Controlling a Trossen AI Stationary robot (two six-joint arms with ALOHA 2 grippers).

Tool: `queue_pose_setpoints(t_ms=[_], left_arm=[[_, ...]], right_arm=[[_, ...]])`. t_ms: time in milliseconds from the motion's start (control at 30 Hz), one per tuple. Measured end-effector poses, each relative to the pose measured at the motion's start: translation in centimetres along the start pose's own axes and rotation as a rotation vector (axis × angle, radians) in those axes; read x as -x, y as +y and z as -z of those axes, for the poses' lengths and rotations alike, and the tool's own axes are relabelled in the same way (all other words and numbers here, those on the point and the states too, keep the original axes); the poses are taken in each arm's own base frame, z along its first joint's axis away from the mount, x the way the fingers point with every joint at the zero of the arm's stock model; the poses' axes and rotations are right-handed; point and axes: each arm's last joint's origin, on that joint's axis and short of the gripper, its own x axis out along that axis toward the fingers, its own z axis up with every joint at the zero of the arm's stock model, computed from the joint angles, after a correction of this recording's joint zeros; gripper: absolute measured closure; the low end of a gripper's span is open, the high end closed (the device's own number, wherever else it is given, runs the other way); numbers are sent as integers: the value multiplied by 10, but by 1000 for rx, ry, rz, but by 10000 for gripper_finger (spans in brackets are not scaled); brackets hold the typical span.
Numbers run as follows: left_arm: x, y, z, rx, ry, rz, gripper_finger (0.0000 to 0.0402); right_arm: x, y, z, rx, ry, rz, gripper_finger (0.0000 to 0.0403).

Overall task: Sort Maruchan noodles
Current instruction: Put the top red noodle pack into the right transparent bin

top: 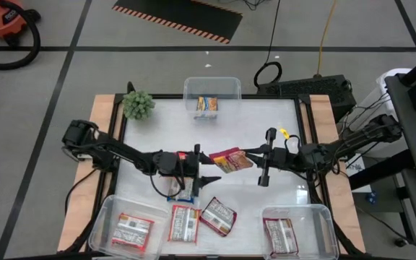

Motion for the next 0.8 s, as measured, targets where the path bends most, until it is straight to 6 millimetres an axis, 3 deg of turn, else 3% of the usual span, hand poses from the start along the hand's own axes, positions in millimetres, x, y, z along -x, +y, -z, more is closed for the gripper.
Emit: queue_pose_setpoints(t_ms=[400, 800], left_arm=[[-15, 1, 20, -45, -175, -96, 126], [-31, -1, 16, -75, -203, 13, 126]], right_arm=[[0, 0, 0, 7, -1, 0, 403], [0, 0, 0, 15, -2, 3, 403]])
